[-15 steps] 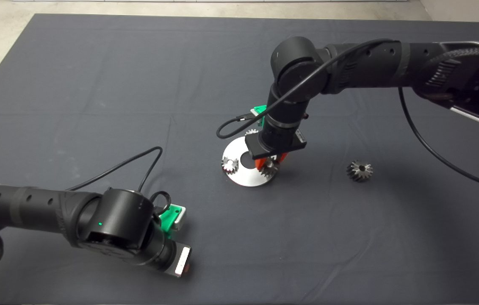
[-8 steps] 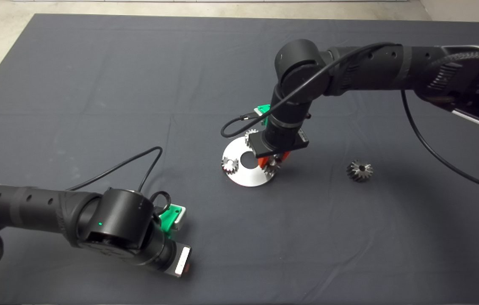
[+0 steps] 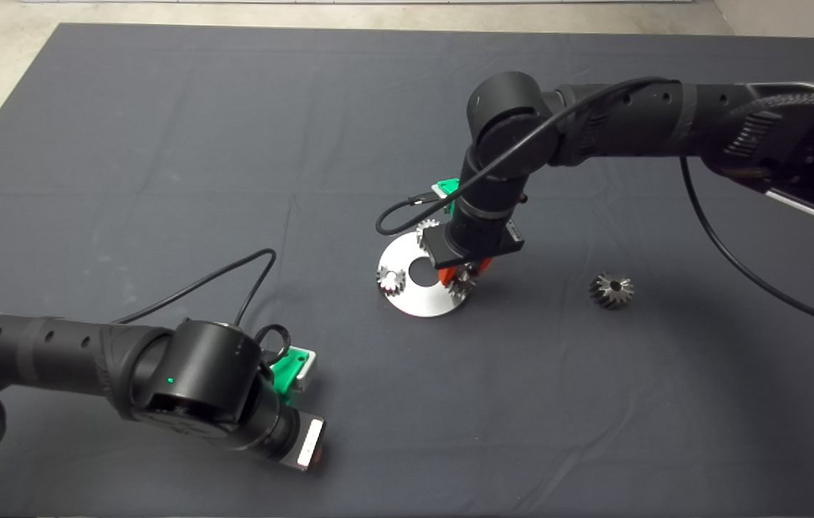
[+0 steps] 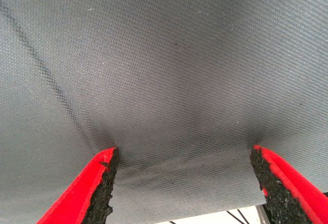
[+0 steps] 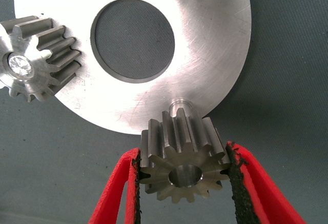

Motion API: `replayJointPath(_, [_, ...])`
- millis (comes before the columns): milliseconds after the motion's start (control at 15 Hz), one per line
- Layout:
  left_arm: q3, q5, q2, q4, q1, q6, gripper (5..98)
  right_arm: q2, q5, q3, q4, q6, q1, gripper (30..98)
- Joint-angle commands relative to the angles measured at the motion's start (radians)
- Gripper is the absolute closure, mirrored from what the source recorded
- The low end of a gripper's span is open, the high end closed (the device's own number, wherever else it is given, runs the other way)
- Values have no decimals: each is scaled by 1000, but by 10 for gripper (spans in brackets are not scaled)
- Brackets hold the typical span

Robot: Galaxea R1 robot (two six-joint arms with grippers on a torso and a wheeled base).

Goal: Remove an incorrectly installed larger gear and replace it with the correct smaller gear

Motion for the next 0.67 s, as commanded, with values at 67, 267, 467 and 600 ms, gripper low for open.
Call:
replayJointPath(67, [-42, -56, 7, 84, 26, 11, 394, 10, -104, -9, -36, -10, 12, 946])
replayJointPath(267, [-42, -56, 7, 89, 26, 9, 394, 11, -104, -11, -36, -9, 12, 946])
replayJointPath(467, [-42, -56, 7, 92, 38, 9, 394, 11, -104, -11, -36, -9, 11, 946])
replayJointPath(600, [-44, -56, 7, 104, 40, 9, 394, 11, -104, -11, -36, -9, 3, 946])
